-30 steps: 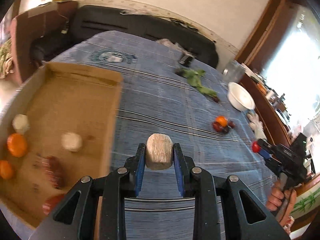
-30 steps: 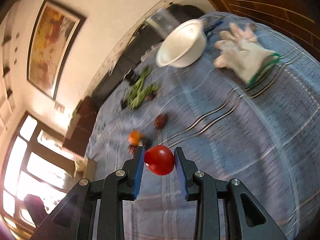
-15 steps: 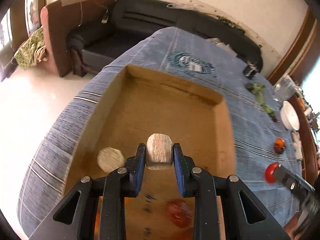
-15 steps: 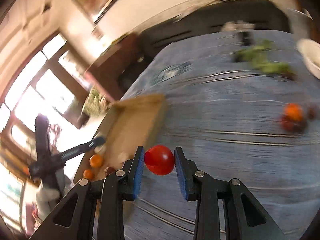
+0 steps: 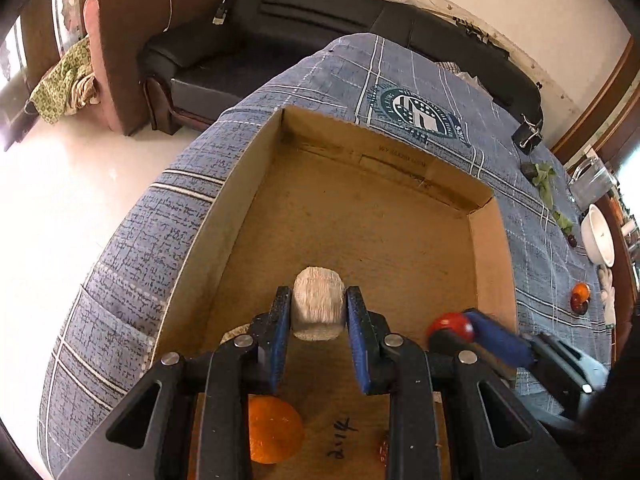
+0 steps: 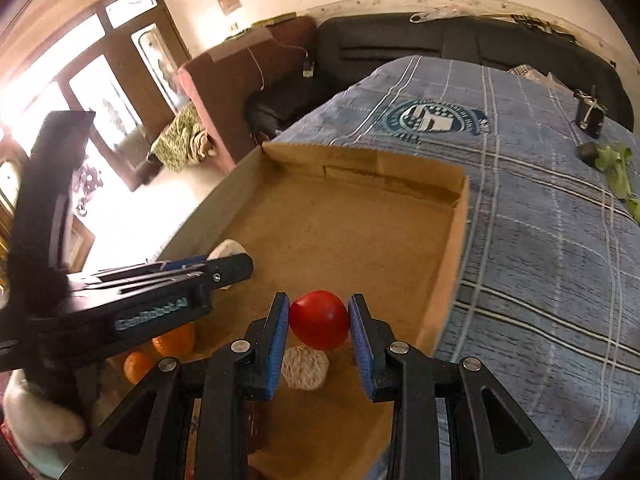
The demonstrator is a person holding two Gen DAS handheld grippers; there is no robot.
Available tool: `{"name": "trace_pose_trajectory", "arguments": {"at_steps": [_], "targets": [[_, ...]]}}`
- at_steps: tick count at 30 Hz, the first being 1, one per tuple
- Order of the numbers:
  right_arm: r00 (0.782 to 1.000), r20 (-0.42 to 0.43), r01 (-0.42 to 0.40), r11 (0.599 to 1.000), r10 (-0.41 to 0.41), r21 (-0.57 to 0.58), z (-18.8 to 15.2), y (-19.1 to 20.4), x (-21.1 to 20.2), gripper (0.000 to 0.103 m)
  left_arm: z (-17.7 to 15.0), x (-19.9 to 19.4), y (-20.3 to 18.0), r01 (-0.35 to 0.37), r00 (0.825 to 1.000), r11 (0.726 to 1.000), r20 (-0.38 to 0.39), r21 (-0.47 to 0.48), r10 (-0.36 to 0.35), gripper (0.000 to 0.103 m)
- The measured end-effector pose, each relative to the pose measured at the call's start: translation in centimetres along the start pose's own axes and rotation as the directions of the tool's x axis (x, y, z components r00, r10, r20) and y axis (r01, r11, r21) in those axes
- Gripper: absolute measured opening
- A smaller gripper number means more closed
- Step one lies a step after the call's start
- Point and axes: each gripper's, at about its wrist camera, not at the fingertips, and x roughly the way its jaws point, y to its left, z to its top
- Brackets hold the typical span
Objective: Organize fruits
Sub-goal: 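Carry the bread piece and tomato over the tray and open both tools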
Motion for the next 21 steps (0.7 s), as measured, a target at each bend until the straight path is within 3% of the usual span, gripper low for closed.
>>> {"name": "trace_pose_trajectory", "arguments": {"at_steps": [7,11,16,21], "targets": [[1.0,-0.001,0.004,1.0,-0.004,-0.013,-0.2,0.3,0.4,0.041,-0.5,-2.6,0.5,0.041,0.998,0.999,0.058,-0.032,-0.04,0.041],[0.999,0.048,-0.017,1.0,0.017,0.017,-0.4,-0.6,-2.3,0.042,-1.3,-5.4,0.4,0.08,0.991,0.996,0.111,-0.048,-0.074,0.049],[0.994,0.109,0.02,0.996,-0.029,0.082,-2.2,-2.8,-6.6,0.045,-3.8,-9.6,0.1,0.131,0.969,0.989,0.22,-0.069,-0.113,0.058],[0.996,0.078,0.035,0.991,-0.045,0.129,-5.2,-3.6,-7.9,0.045,-6.2,-11.1,-0.1,0.178,0.956,0.977,0.254,-0.116,-0.144,0.059]]}}
